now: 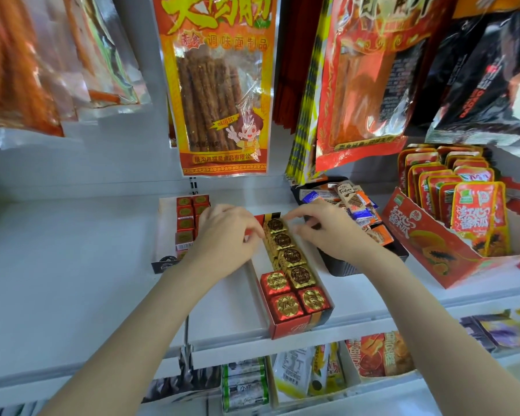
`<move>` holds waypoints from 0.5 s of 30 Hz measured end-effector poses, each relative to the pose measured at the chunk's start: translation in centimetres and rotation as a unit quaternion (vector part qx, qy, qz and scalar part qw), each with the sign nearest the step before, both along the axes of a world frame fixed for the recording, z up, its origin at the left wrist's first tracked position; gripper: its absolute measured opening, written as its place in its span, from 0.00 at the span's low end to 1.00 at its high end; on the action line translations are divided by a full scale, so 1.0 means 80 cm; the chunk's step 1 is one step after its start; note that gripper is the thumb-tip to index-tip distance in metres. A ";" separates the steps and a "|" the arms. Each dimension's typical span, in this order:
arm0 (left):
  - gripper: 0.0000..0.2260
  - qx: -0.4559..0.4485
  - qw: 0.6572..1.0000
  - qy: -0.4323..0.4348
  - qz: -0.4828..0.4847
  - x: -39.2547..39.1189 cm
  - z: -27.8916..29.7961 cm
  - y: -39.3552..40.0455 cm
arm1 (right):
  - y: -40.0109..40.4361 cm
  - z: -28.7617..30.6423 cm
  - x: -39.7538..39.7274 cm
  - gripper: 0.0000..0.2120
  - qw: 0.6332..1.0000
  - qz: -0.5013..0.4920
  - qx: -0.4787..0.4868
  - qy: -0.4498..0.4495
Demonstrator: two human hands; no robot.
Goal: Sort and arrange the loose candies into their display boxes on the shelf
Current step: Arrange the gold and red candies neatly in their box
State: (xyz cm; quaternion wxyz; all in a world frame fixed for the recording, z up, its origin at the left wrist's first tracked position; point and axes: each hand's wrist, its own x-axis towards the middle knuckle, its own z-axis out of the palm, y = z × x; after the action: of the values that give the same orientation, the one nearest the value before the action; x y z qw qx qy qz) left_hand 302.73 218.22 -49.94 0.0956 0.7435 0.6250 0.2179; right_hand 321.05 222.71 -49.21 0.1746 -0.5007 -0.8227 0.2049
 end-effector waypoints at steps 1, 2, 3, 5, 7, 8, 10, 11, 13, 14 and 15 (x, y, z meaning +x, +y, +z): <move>0.10 0.016 1.000 -0.010 0.005 -0.005 0.004 -0.008 | -0.005 0.004 0.008 0.11 1.000 0.002 0.000 -0.003; 0.10 0.024 1.000 -0.015 0.006 -0.012 0.005 -0.018 | -0.011 0.006 0.015 0.11 1.000 0.008 0.000 -0.008; 0.10 0.028 0.999 -0.015 0.005 -0.018 0.006 -0.029 | -0.020 0.011 0.022 0.10 1.000 0.022 -0.006 -0.011; 0.10 0.034 0.999 -0.014 0.000 -0.031 0.002 -0.051 | -0.041 0.019 0.030 0.12 0.995 0.075 -0.056 -0.025; 0.11 0.038 0.999 -0.012 0.001 -0.042 0.000 -0.067 | -0.066 0.024 0.031 0.23 0.982 0.123 -0.122 -0.077; 0.11 0.036 0.999 -0.006 0.005 -0.046 -0.001 -0.073 | -0.078 0.024 0.029 0.28 0.975 0.136 -0.140 -0.110; 0.12 0.028 0.999 0.005 0.019 -0.053 -0.003 -0.081 | -0.095 0.019 0.023 0.35 0.968 0.143 -0.133 -0.157; 0.12 0.025 0.999 0.007 0.026 -0.056 -0.003 -0.084 | -0.101 0.015 0.021 0.36 0.969 0.138 -0.107 -0.172; 0.13 0.022 0.999 -0.002 0.047 -0.062 -0.005 -0.086 | -0.107 0.010 0.019 0.37 0.975 0.116 -0.050 -0.182; 0.13 0.020 0.998 -0.011 0.061 -0.065 -0.006 -0.086 | -0.107 0.009 0.018 0.39 0.978 0.104 -0.034 -0.178; 0.13 0.017 0.997 -0.019 0.078 -0.067 -0.007 -0.084 | -0.107 0.008 0.017 0.41 0.980 0.094 -0.026 -0.171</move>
State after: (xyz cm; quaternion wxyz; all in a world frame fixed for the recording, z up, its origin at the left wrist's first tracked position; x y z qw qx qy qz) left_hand 297.37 211.47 -50.46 0.0774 0.6898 0.6755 0.2489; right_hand 322.45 214.15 -48.58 -0.0016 -0.4528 -0.8784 0.1530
